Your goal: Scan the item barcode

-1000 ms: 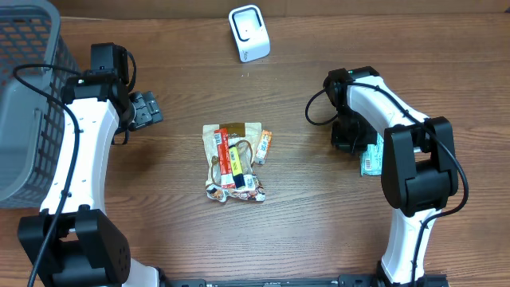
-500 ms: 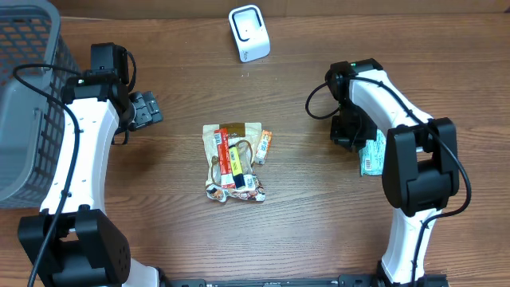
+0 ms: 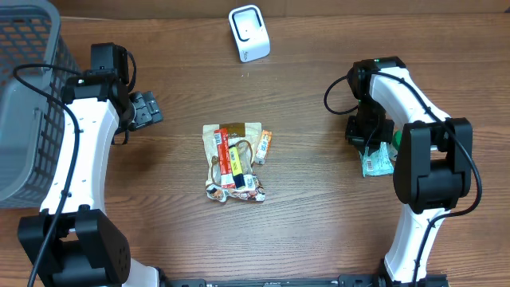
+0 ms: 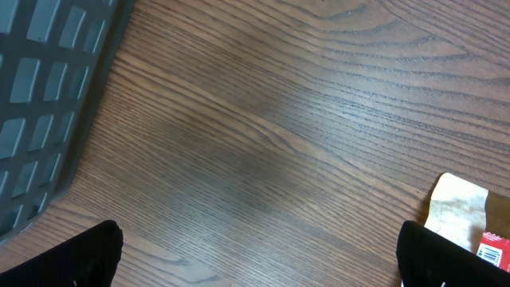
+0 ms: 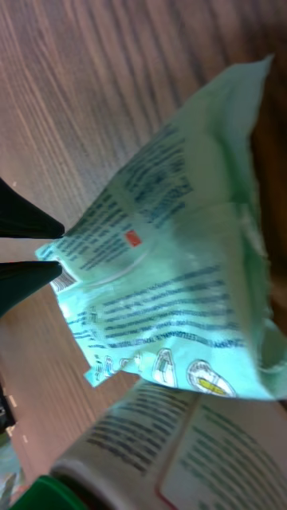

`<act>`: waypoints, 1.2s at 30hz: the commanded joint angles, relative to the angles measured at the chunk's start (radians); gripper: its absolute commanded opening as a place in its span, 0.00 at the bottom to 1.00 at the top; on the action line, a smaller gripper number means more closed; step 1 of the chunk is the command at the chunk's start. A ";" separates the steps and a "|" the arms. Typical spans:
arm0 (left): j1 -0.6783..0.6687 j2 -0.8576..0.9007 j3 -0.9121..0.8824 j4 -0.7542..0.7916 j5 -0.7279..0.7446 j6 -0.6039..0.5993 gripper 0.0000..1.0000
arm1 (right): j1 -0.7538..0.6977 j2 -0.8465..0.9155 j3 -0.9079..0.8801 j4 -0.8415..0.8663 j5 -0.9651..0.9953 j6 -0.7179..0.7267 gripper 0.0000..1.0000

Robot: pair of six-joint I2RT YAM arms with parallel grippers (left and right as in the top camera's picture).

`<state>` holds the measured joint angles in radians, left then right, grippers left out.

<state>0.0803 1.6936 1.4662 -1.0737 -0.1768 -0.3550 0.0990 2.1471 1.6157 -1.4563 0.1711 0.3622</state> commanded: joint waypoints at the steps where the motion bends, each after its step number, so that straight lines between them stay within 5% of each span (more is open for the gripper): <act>1: -0.002 -0.014 0.014 0.001 -0.006 0.019 1.00 | 0.000 -0.017 0.020 -0.003 -0.008 -0.004 0.11; 26: -0.002 -0.014 0.014 0.001 -0.006 0.019 1.00 | 0.000 -0.017 -0.159 0.156 -0.008 -0.005 0.08; 36: -0.002 -0.014 0.014 0.001 -0.006 0.019 1.00 | 0.001 -0.019 -0.014 0.043 -0.025 -0.055 0.05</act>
<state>0.0803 1.6936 1.4662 -1.0737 -0.1768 -0.3550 0.0998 2.1212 1.5242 -1.3968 0.1600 0.3210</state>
